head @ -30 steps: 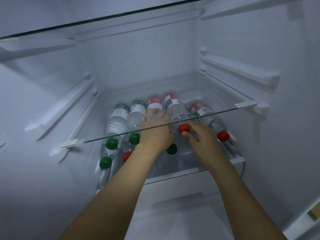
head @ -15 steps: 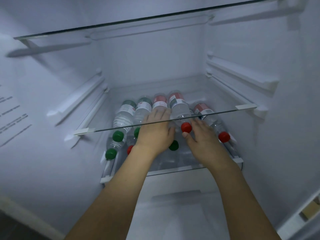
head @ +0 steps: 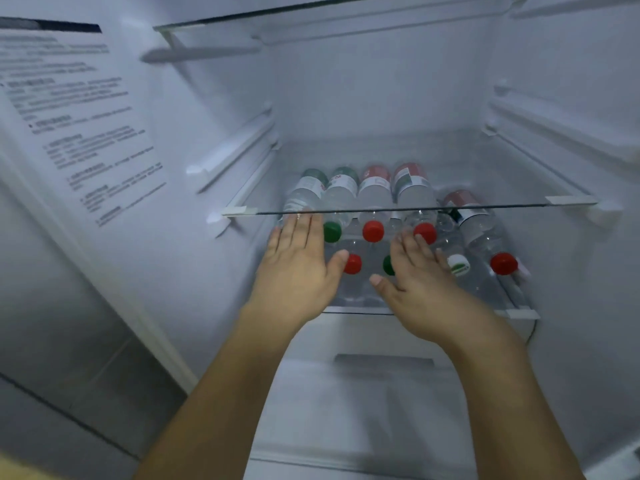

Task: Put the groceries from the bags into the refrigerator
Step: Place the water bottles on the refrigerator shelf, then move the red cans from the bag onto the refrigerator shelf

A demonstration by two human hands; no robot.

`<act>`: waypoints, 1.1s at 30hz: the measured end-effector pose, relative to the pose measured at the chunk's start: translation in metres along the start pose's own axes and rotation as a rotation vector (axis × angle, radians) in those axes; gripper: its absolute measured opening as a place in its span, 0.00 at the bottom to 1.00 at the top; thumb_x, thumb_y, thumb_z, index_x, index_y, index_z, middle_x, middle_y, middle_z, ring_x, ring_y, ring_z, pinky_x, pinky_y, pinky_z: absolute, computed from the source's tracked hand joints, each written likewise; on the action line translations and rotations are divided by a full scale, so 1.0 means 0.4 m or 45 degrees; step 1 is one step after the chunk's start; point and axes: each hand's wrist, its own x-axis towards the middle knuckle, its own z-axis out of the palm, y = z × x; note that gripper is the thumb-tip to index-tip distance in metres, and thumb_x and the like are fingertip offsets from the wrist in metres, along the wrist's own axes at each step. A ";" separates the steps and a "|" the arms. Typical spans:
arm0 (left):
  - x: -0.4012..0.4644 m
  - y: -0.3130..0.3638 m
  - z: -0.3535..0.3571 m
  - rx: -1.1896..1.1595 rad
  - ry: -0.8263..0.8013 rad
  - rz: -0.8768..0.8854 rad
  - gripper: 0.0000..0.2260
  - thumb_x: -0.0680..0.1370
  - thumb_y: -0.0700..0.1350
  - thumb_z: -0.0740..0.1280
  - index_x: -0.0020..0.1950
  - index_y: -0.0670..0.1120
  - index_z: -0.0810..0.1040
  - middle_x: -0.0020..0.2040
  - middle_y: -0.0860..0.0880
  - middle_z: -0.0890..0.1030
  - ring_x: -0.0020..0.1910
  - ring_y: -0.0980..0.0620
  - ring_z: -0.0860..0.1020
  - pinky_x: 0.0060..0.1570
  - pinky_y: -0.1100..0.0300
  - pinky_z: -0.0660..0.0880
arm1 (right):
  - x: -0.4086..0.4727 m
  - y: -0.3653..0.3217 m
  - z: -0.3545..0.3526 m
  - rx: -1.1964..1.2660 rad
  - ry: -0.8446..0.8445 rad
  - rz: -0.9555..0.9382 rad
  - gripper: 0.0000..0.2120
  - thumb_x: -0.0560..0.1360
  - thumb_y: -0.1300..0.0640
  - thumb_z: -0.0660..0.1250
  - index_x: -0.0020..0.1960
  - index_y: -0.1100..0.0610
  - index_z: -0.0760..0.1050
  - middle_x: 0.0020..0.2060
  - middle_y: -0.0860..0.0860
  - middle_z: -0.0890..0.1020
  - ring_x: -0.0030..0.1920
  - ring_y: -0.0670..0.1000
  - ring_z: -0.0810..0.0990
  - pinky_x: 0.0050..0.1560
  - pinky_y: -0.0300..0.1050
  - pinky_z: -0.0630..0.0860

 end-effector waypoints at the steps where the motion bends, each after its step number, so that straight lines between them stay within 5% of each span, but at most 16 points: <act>1: -0.013 -0.006 -0.010 0.007 -0.018 -0.026 0.32 0.83 0.60 0.48 0.82 0.45 0.45 0.82 0.47 0.46 0.80 0.50 0.42 0.78 0.52 0.39 | -0.006 -0.011 -0.001 -0.022 -0.028 -0.003 0.34 0.83 0.42 0.46 0.79 0.56 0.33 0.77 0.53 0.33 0.77 0.51 0.31 0.75 0.49 0.32; 23: -0.429 -0.097 -0.265 0.031 -0.161 -0.185 0.30 0.84 0.59 0.45 0.81 0.49 0.40 0.81 0.53 0.39 0.79 0.56 0.38 0.76 0.58 0.36 | -0.233 -0.305 -0.024 -0.134 -0.175 -0.220 0.33 0.83 0.44 0.49 0.79 0.55 0.34 0.77 0.51 0.33 0.77 0.50 0.32 0.76 0.48 0.33; 33: -0.627 -0.139 -0.357 0.132 -0.112 -0.683 0.31 0.84 0.60 0.46 0.81 0.47 0.40 0.81 0.51 0.38 0.79 0.53 0.37 0.77 0.55 0.38 | -0.300 -0.444 -0.030 -0.126 -0.243 -0.627 0.32 0.84 0.46 0.48 0.79 0.55 0.34 0.77 0.51 0.33 0.77 0.50 0.32 0.75 0.47 0.34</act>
